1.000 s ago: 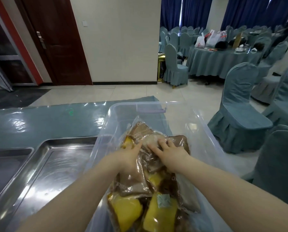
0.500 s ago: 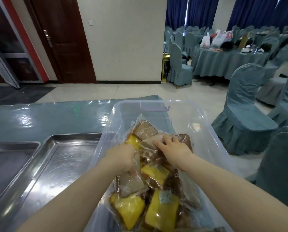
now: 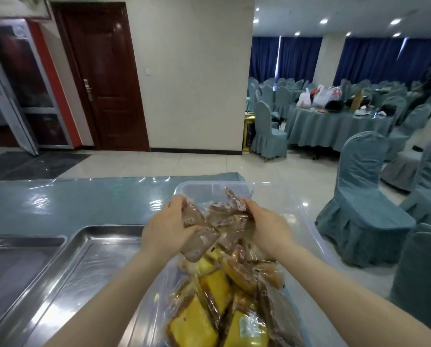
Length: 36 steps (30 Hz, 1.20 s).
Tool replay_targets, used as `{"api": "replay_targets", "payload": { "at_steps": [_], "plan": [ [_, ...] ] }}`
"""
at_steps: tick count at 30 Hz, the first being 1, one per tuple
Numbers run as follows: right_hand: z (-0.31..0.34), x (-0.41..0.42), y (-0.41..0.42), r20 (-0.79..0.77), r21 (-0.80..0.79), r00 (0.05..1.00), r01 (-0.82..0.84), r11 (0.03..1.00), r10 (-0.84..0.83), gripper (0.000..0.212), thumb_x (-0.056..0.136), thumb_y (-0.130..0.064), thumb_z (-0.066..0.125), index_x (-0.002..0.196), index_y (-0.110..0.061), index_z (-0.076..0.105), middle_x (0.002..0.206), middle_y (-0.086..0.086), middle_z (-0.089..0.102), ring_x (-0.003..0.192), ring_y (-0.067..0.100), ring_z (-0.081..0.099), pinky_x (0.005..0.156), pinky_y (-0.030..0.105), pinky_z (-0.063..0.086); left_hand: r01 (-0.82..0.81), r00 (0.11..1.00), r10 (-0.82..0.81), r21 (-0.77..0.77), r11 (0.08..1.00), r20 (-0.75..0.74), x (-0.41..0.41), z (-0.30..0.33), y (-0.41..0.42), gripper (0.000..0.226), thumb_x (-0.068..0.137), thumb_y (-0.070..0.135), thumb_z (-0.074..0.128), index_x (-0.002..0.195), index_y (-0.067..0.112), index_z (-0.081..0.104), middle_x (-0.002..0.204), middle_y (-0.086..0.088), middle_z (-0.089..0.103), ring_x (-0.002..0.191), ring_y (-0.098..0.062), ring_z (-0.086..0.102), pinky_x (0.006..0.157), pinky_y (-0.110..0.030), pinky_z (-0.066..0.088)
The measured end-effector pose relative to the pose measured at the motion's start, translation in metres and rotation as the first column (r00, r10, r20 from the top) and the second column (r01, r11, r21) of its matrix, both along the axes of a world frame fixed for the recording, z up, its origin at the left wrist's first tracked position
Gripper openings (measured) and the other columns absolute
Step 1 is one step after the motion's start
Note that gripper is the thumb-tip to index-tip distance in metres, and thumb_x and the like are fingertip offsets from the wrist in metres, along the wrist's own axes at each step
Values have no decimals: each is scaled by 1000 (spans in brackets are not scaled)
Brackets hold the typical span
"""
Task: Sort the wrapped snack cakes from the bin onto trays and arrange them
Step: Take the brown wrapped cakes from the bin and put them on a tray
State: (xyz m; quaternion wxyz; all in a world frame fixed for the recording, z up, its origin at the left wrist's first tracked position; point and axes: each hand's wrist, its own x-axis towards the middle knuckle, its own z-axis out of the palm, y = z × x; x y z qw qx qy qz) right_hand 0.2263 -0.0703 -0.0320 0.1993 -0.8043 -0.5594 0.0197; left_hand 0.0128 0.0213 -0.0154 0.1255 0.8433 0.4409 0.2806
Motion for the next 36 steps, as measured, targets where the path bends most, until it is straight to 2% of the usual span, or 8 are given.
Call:
{"api": "replay_targets", "payload": {
  "at_steps": [6,9,13,17,22,27,31,36],
  "plan": [
    [32,-25,-20,-250,297,959,-55,953,133,70,81,-31,65,141,-44,31,102,-15,61,87,10,55,76,26,43,-47,925,106,-167,985,365,-40,33,1,65,68,42,79,114,37,34,101,7,59,87,-16,60,75,-36,51],
    [42,-53,-19,-296,375,933,-82,923,204,68,81,-28,65,140,-43,33,104,-14,65,94,12,60,78,27,47,-36,868,143,-228,973,475,-69,42,-1,64,76,27,74,121,38,30,98,8,59,85,-11,60,66,-28,48],
    [55,-99,-8,-266,406,924,-150,902,274,64,87,-22,63,131,-56,33,88,-34,60,84,-12,56,65,9,39,-7,776,193,-298,955,601,-123,43,-1,69,81,10,66,135,29,27,94,15,54,78,-3,59,58,-20,43],
    [59,-162,10,-259,374,912,-208,904,318,58,88,-14,60,123,-55,39,84,-39,59,83,-15,56,69,13,47,-3,706,215,-301,954,675,-193,36,-3,64,79,11,71,127,31,33,97,14,60,79,-1,62,55,-14,45],
    [49,-271,39,-288,287,875,-309,907,389,56,88,-19,57,120,-60,37,74,-38,55,74,-10,56,59,9,45,-29,667,268,-335,942,695,-315,16,0,60,74,5,76,117,26,40,92,7,65,77,-7,67,53,-26,54],
    [5,-389,60,-332,176,842,-388,905,426,69,78,-12,50,123,-60,32,86,-28,60,64,-3,58,50,10,44,-188,704,407,-399,897,582,-470,-13,13,42,74,5,76,102,20,50,85,0,65,64,-5,64,47,-16,47],
    [-41,-462,68,-400,85,822,-408,909,406,66,77,-8,47,122,-56,39,74,-32,57,54,-6,55,45,8,42,-252,673,531,-515,819,515,-563,-41,17,37,72,13,80,99,21,56,85,2,67,69,-11,66,48,-18,47],
    [-74,-518,83,-497,19,788,-408,913,363,68,80,-6,46,120,-61,43,83,-32,64,72,-3,62,49,16,51,-277,557,658,-633,723,507,-611,-80,30,39,77,7,74,110,8,53,96,-5,64,76,-11,62,52,-19,49]
  ]
}}
